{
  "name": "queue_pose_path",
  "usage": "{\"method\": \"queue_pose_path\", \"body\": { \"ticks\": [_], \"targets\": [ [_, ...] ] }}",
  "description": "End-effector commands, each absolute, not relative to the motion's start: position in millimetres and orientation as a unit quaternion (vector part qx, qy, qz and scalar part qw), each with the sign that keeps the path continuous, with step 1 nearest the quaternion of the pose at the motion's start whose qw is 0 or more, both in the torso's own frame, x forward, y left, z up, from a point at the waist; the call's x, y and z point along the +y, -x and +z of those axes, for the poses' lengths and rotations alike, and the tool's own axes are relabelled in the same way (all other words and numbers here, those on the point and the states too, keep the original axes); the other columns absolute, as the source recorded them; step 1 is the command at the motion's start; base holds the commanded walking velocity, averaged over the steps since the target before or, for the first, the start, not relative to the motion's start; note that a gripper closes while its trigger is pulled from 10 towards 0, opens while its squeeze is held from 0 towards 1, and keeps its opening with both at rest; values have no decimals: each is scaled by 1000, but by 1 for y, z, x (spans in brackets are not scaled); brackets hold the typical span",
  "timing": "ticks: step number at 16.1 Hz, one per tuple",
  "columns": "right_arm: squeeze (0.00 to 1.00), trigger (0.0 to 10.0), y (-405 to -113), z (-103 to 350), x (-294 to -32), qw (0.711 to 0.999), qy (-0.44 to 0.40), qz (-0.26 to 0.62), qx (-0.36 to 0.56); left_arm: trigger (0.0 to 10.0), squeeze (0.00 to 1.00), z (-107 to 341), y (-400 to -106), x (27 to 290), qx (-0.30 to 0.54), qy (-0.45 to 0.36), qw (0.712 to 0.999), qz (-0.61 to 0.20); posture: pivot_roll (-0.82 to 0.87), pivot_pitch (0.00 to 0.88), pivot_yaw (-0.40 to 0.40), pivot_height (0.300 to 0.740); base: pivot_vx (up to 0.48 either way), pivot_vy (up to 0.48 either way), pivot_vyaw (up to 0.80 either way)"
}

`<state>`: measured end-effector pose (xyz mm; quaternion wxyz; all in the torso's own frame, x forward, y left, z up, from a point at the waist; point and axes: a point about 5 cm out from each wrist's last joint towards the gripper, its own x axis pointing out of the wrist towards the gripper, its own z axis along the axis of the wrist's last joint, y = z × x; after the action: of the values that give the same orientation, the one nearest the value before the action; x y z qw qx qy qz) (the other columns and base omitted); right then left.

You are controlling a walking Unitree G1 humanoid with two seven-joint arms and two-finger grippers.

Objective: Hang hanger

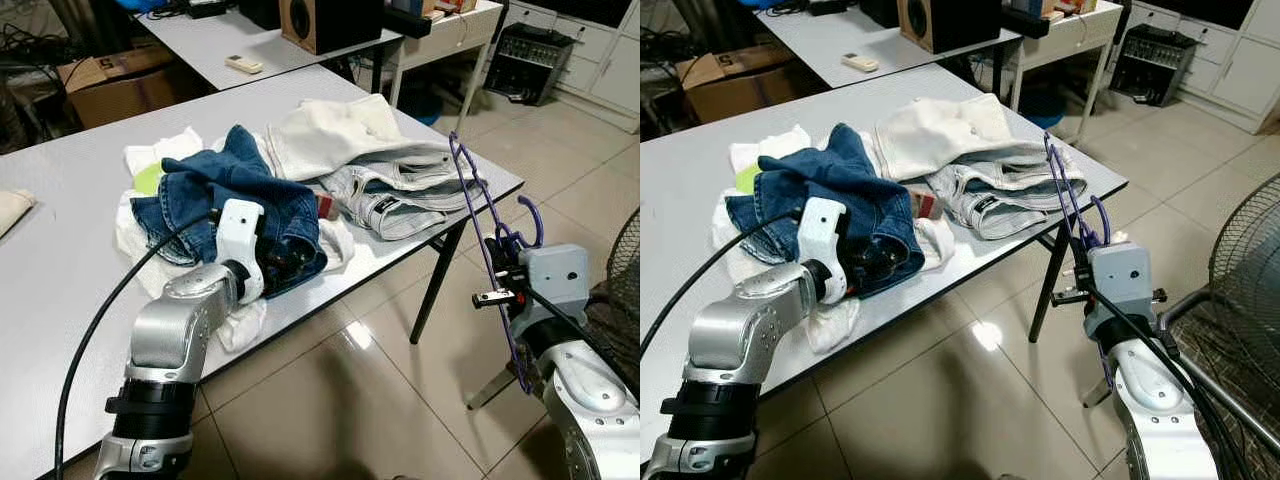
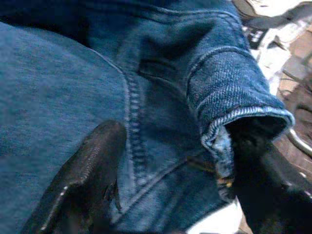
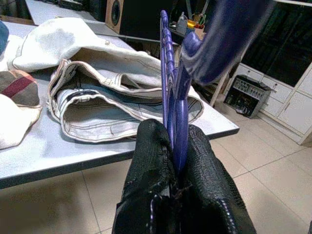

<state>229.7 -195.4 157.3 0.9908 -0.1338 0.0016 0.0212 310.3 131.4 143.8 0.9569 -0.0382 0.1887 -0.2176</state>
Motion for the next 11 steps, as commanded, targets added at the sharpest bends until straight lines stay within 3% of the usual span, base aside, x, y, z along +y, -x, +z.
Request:
{"method": "queue_pose_path", "body": {
  "ticks": [1, 7, 11],
  "targets": [
    [0, 10000, -228, 162, -195, 991, 135, 22, -5, 0, 0, 144, -310, 134, 186, 26, 960, -207, -200, 33, 51, 740, 0, 0, 0],
    [0, 10000, -230, 162, -194, 990, 135, 24, -6, 0, 0, 155, -313, 126, 144, 53, 963, -219, -201, 25, 51, 740, 0, 0, 0],
    [0, 10000, -230, 162, -195, 991, 135, 22, -8, 0, 0, 157, -308, 116, 128, 1, 956, -264, -202, 12, 60, 740, 0, 0, 0]
  ]
}}
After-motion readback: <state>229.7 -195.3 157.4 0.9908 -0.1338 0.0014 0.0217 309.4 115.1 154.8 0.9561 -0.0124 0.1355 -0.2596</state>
